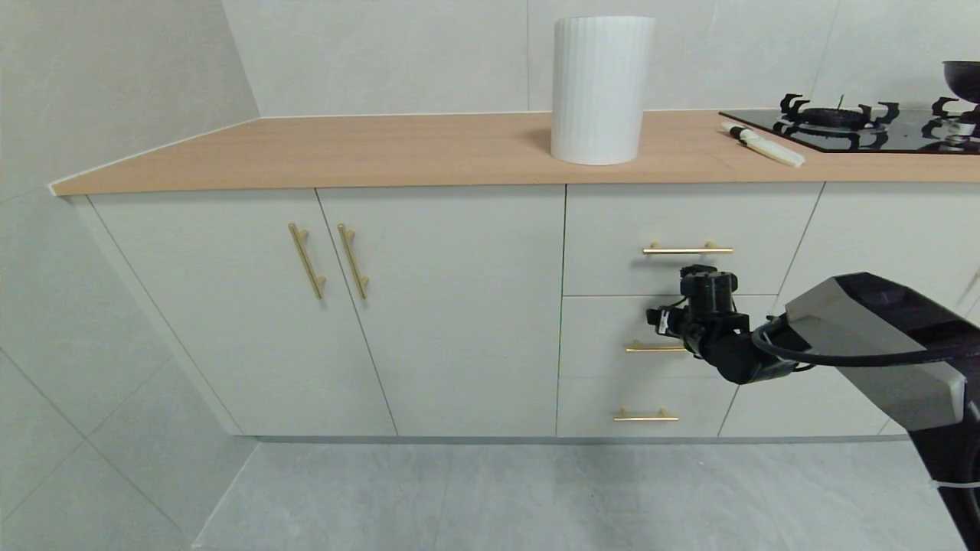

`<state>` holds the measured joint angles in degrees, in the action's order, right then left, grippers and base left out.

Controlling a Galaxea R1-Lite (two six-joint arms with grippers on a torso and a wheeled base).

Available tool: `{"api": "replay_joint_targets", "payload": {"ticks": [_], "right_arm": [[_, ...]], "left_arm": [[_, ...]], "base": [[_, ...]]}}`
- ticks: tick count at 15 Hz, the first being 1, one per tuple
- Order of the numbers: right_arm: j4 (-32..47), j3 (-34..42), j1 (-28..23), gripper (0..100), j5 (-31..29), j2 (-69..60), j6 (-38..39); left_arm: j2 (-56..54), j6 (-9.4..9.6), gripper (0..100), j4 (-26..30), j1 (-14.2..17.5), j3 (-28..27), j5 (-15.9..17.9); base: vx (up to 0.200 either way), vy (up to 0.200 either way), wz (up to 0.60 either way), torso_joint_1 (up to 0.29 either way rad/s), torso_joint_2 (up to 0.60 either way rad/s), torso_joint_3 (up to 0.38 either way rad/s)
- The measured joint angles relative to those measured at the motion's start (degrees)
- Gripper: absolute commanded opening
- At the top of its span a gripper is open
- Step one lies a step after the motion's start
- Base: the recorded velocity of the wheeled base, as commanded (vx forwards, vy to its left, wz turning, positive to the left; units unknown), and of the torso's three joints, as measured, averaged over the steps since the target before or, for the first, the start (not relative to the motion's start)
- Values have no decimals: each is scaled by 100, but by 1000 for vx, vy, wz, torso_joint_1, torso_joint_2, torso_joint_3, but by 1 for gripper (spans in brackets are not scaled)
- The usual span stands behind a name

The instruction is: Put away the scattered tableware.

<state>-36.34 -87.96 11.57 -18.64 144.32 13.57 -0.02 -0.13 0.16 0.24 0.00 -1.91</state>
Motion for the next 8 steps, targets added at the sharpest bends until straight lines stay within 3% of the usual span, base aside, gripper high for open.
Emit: {"api": "replay_joint_targets", "payload": {"ticks": [4, 8], "right_arm": [[43, 879, 13, 100, 184, -618, -2], [68, 2784, 46, 100, 630, -2347, -46]], "left_arm": [[0, -2, 100, 2, 0, 0, 0], [0, -2, 100, 2, 0, 0, 2]], "base": [[0, 0, 0, 0, 0, 0], [0, 0, 0, 0, 0, 0]]}}
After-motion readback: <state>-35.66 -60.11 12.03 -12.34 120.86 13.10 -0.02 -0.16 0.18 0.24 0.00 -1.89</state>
